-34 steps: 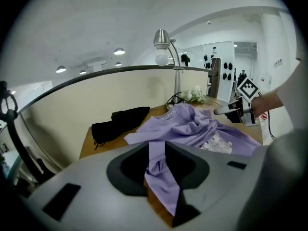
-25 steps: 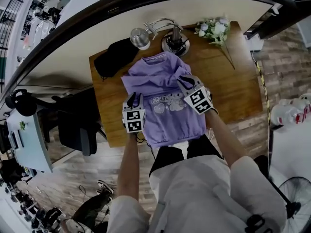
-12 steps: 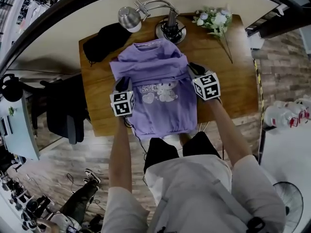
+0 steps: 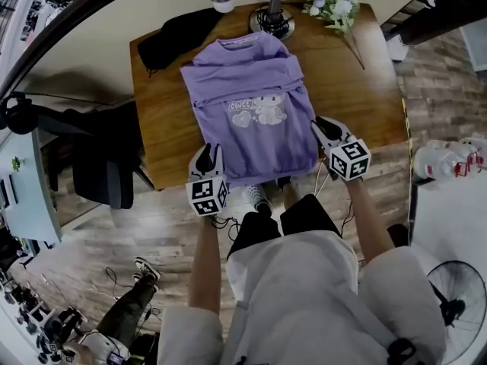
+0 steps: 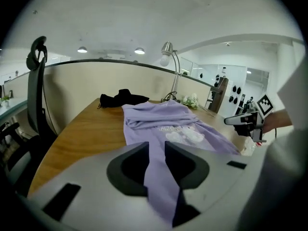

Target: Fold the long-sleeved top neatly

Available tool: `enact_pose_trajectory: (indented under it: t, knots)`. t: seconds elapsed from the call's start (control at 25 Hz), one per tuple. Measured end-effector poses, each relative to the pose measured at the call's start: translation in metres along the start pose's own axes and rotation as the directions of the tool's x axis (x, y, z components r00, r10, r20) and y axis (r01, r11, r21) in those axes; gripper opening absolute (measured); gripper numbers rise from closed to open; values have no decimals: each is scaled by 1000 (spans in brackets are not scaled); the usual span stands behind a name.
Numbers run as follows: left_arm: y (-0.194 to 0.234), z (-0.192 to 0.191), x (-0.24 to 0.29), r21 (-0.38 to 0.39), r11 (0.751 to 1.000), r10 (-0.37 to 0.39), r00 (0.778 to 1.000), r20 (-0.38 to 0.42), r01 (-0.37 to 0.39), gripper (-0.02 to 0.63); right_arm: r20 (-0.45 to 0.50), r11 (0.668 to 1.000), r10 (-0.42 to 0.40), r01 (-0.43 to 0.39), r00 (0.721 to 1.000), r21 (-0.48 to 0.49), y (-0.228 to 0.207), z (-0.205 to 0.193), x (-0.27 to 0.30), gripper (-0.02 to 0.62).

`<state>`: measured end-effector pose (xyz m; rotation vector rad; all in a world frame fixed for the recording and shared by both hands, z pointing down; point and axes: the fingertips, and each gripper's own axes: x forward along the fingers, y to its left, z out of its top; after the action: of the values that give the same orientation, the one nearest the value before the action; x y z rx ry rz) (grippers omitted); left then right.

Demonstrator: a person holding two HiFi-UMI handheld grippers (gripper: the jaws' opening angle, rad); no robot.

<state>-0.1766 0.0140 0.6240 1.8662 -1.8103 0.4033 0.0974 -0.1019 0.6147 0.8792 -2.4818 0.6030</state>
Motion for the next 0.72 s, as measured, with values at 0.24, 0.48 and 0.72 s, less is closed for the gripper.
enact_pose_trajectory:
  t: [0.24,0.48,0.72]
  knots:
    - [-4,-64,-59,-52,998,-24,999,-27,23,112,-59,999,-10,13,998,44,33,-67,-39,92]
    - [-9,-120,-86,-152,986,-77,995,-67,66,161,-89,989,-21,34,996,146,40,-127,-71,125]
    - [-18,-142,-76,-277,950,-162,986,-47,143,222,-108,973,52,-26,993,228,57,-164,-72,228]
